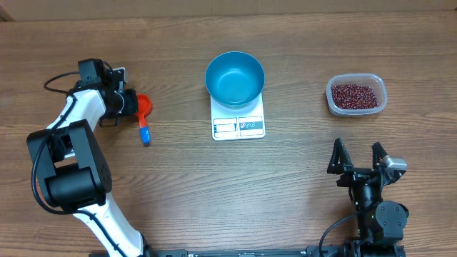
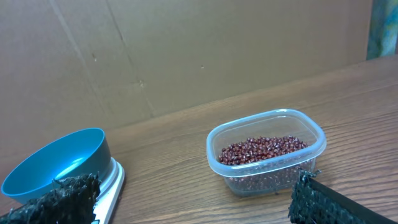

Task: Scoop item into bowl and weigh 150g on scale
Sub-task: 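Reach the left gripper down to the red scoop and grasp its rim, then lift the red scoop with the left gripper toward the scale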

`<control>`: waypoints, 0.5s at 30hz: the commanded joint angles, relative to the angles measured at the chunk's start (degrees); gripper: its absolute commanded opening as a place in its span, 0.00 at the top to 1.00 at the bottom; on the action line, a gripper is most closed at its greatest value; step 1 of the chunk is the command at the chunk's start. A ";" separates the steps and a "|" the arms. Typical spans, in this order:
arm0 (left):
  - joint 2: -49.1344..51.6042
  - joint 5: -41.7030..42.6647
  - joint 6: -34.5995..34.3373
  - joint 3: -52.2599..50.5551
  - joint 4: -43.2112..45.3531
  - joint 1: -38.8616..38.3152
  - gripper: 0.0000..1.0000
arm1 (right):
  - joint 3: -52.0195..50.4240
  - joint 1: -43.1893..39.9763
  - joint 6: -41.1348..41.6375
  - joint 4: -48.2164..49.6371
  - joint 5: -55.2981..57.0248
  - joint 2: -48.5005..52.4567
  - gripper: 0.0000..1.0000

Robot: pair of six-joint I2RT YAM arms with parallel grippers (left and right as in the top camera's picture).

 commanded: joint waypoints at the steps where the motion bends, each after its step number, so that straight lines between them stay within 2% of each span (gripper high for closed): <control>1: 3.56 0.13 -0.79 0.02 -0.28 -0.11 0.96 | -0.61 -0.31 -0.09 0.35 0.57 -0.57 0.00; 7: 1.44 1.14 -4.90 1.84 -1.51 -0.04 0.96 | -0.61 -0.31 -0.09 0.35 0.57 -0.57 0.00; 11: -4.48 6.08 -7.48 5.86 -5.60 -0.04 0.96 | -0.61 -0.31 -0.09 0.35 0.57 -0.57 0.00; 15: -13.11 11.98 -13.31 9.29 -9.35 -0.26 0.96 | -0.61 -0.31 -0.09 0.35 0.57 -0.57 0.00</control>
